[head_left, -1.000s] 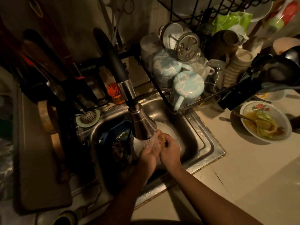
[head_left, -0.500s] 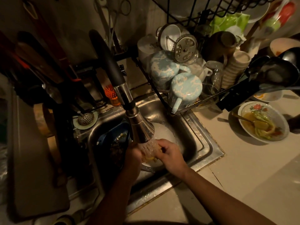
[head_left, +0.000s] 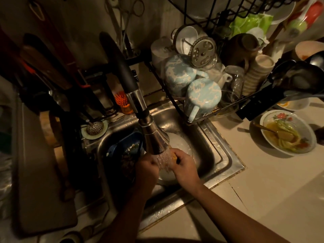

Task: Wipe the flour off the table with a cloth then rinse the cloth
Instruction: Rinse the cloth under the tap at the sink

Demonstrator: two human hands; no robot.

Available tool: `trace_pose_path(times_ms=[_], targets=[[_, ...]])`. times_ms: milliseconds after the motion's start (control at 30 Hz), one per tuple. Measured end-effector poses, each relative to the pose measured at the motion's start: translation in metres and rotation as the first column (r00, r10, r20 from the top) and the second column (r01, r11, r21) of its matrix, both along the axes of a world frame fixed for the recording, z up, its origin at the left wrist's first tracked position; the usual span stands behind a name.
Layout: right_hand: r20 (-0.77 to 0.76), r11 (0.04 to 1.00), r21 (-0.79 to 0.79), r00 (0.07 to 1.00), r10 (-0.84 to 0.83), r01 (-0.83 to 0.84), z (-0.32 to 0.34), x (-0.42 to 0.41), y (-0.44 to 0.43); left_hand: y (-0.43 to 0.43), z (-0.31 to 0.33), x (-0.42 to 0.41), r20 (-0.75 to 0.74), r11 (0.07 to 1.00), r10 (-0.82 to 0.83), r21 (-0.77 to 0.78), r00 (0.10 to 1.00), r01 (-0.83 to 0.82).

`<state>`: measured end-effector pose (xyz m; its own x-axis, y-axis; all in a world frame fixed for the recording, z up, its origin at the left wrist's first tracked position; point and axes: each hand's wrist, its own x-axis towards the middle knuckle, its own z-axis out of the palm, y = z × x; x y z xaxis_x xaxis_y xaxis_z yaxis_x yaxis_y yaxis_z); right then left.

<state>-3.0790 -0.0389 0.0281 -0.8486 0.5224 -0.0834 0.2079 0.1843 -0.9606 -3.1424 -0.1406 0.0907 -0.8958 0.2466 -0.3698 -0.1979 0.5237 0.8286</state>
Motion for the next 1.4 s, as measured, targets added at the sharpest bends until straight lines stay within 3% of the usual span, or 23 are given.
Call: trace_pose_path(times_ms=[167,300,400,467,533,600,700,767,867,1000,1100,1167,1267,1400], targets=[[0.093,0.974,-0.007,0.970,-0.226,0.228,-0.003,-0.017,0.002,-0.002,0.000,0.008,-0.043,1.000,0.023,0.011,0.999,-0.022],[0.004,0.997,-0.050,0.998,-0.057,0.057,0.000,-0.004,-0.007,-0.004,-0.009,-0.001,-0.071,0.999,-0.003,-0.052,0.997,-0.001],[0.031,0.993,-0.109,0.999,0.042,-0.039,-0.003,0.005,0.005,-0.006,-0.012,-0.001,-0.087,0.999,0.017,-0.028,0.996,-0.019],[0.058,0.960,-0.278,0.998,0.034,-0.017,-0.001,0.008,0.011,-0.004,-0.013,0.002,-0.089,1.000,0.007,-0.009,0.996,-0.007],[0.089,0.822,-0.568,0.996,0.009,0.044,0.003,0.011,0.012,-0.002,-0.015,0.001,-0.046,1.000,0.006,0.012,0.999,-0.006],[0.142,0.598,-0.797,0.989,0.042,0.089,0.009,0.016,0.012,-0.002,-0.017,-0.003,-0.047,0.999,0.000,0.049,0.999,0.002],[0.151,0.305,-0.945,0.985,0.087,0.118,0.016,0.016,0.017,-0.010,-0.015,-0.003,-0.078,0.994,-0.069,0.080,0.995,0.075],[0.166,0.225,-0.960,0.986,-0.028,0.168,0.022,0.010,0.018,-0.017,-0.021,-0.003,-0.053,0.988,-0.088,0.120,0.995,0.094],[0.162,0.286,-0.935,0.971,-0.175,0.207,0.022,0.005,0.021,-0.025,-0.031,-0.004,-0.048,0.988,-0.079,0.126,0.996,0.084],[-0.027,0.457,-0.889,0.993,-0.116,0.030,0.018,0.009,0.014,-0.021,-0.028,-0.001,-0.024,0.981,-0.102,0.163,0.994,0.105],[-0.105,0.734,-0.677,0.994,-0.024,-0.054,0.020,0.013,0.009,-0.013,-0.027,0.005,0.074,0.953,-0.178,0.261,0.981,0.153],[-0.124,0.866,-0.486,0.990,0.068,-0.120,0.021,0.015,0.010,-0.013,-0.026,0.005,0.060,0.955,-0.188,0.243,0.980,0.169],[-0.122,0.922,-0.327,0.977,0.178,-0.208,0.022,0.019,0.017,-0.018,-0.031,-0.003,-0.040,0.986,-0.114,0.116,0.993,0.118],[-0.065,0.922,-0.369,0.992,0.104,-0.121,0.021,0.016,0.024,-0.021,-0.032,0.001,-0.094,0.990,-0.106,0.080,0.990,0.114]])
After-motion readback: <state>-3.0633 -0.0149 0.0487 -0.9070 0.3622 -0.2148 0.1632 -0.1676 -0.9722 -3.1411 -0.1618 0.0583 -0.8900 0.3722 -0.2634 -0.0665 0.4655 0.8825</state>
